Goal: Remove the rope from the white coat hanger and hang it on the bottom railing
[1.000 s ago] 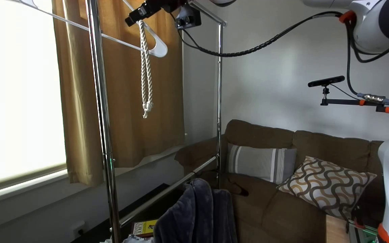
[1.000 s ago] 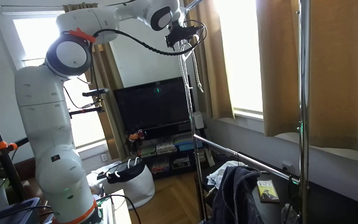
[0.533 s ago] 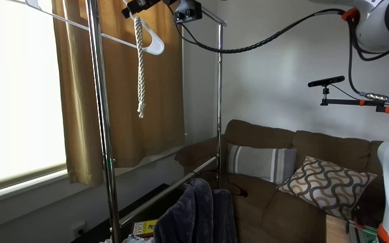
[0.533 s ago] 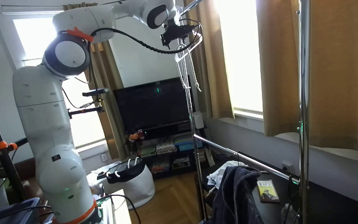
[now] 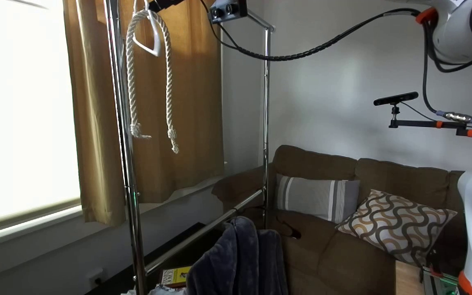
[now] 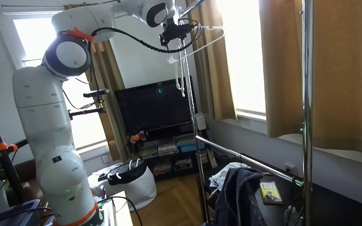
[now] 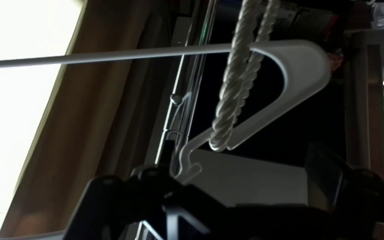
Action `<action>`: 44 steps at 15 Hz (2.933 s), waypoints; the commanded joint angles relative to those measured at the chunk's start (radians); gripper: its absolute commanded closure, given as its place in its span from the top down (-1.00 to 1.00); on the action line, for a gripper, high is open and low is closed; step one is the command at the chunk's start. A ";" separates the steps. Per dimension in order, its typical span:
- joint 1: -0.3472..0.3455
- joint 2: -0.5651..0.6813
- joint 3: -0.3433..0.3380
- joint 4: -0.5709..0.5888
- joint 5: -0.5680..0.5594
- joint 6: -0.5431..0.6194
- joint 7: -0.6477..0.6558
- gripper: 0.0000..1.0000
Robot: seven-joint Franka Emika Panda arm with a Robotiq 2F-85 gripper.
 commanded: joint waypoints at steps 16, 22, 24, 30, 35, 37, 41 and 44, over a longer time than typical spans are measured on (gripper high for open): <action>-0.014 0.028 -0.023 -0.021 -0.266 0.066 -0.008 1.00; -0.018 0.015 -0.010 -0.013 -0.187 0.042 -0.052 0.48; -0.020 0.014 -0.008 -0.010 -0.151 0.033 -0.064 0.16; -0.016 0.020 -0.007 -0.008 -0.102 0.024 -0.060 -0.79; -0.016 0.021 -0.003 -0.001 -0.104 0.010 -0.053 -0.94; -0.017 0.010 -0.002 0.006 -0.101 0.027 -0.061 -0.94; -0.016 -0.012 -0.001 0.019 -0.098 0.051 -0.067 -0.94; -0.018 -0.032 -0.001 0.018 -0.079 0.016 -0.074 -0.94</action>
